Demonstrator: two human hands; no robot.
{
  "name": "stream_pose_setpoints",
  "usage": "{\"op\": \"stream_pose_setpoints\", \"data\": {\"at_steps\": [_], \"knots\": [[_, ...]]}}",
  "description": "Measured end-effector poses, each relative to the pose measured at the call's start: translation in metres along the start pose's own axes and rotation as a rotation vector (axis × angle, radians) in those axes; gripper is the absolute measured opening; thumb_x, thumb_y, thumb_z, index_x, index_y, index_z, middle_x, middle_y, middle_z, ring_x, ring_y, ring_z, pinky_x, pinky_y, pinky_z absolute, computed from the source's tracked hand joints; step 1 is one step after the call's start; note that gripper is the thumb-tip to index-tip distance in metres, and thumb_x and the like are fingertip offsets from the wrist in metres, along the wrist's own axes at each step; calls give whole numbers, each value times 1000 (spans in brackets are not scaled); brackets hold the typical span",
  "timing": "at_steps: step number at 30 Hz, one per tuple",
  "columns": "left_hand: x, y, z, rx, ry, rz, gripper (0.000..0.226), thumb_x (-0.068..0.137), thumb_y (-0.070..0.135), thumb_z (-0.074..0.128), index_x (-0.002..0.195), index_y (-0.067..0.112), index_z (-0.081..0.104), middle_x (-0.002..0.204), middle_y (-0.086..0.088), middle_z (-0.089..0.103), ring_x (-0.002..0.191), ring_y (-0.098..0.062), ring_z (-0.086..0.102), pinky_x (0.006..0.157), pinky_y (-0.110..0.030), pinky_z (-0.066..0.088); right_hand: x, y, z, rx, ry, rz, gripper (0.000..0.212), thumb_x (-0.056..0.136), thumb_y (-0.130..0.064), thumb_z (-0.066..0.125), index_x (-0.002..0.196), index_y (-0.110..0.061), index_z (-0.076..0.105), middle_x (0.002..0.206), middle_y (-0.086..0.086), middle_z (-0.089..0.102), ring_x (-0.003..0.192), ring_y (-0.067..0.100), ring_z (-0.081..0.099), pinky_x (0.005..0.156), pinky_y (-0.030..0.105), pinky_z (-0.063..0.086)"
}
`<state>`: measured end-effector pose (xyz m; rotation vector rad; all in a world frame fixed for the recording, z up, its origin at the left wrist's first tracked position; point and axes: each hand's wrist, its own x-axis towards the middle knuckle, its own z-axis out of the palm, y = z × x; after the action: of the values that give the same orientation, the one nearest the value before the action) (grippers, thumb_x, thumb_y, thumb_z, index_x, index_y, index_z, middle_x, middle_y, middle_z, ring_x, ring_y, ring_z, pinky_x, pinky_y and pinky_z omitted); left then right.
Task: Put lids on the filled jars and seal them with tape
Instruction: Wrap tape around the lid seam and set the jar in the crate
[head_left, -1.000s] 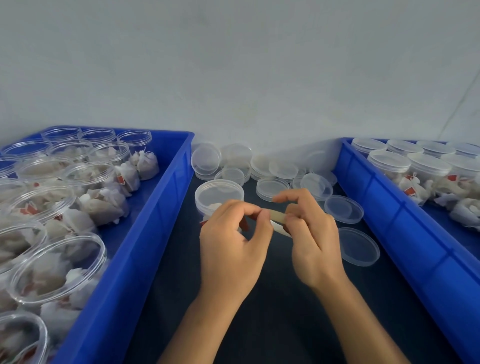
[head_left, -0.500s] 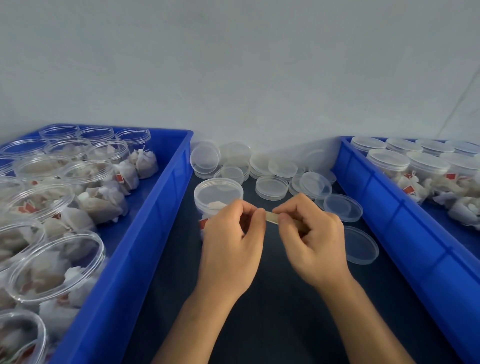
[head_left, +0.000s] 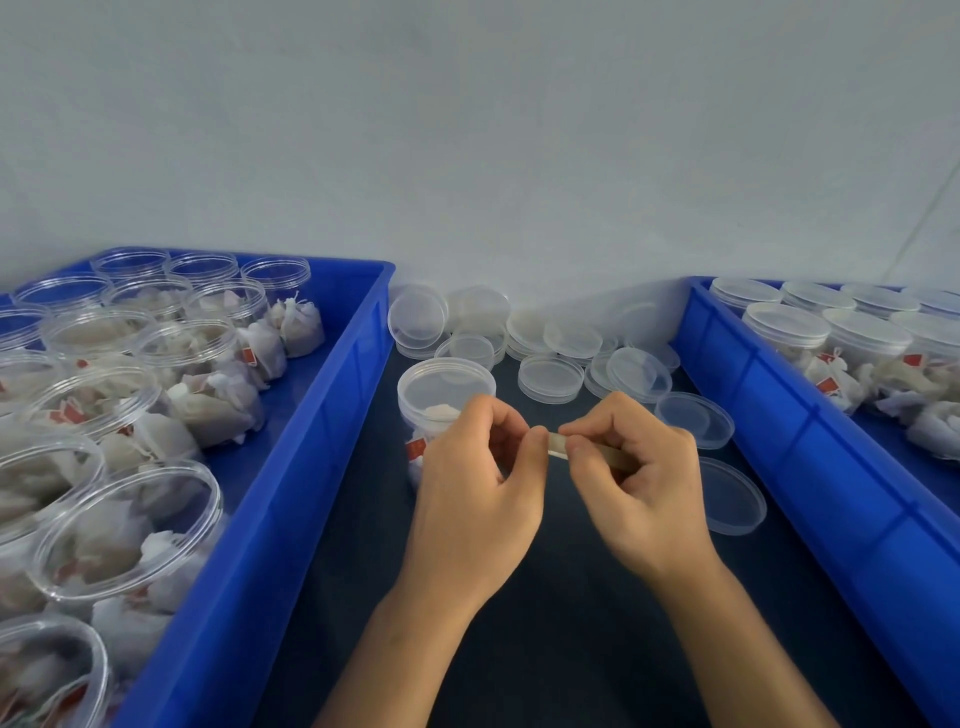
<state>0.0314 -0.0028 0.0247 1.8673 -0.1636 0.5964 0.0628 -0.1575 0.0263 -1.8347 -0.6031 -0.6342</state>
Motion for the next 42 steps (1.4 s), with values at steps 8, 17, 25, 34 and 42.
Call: {"op": "stream_pose_setpoints", "data": {"at_steps": [8,17,25,34,42], "knots": [[2,4,-3,-144,-126,-32,18,105,11,63,98,26,72,80,4,65,73,-7,59,67,-16,44,2,0,-3,126,7,-18,15,86,-18,57,78,-13,69,54,9,52,46,26,42,44,37,32],[1,10,-1,-180,-207,-44,22,102,40,66,94,22,73,88,-7,62,81,-18,58,71,-28,47,6,2,-8,264,28,-3,14,79,-5,53,71,-2,64,55,2,51,53,20,43,51,27,34],[6,7,-7,-311,-347,-162,13,105,13,66,99,10,77,93,-18,63,76,-22,62,69,-24,55,6,3,-12,277,38,12,19,72,7,46,62,5,62,51,13,49,50,24,41,50,23,34],[3,6,-5,-127,-185,-8,21,105,4,62,101,19,77,92,2,70,75,-17,70,67,-21,54,4,12,-8,214,78,86,21,76,1,45,64,-5,61,54,0,51,55,6,44,55,18,36],[11,-23,-23,238,576,333,37,93,25,69,124,5,65,125,4,58,116,-27,56,95,-56,49,-5,18,6,-378,-138,55,11,100,-27,43,92,-29,51,62,-9,53,59,18,52,55,42,44]]}}
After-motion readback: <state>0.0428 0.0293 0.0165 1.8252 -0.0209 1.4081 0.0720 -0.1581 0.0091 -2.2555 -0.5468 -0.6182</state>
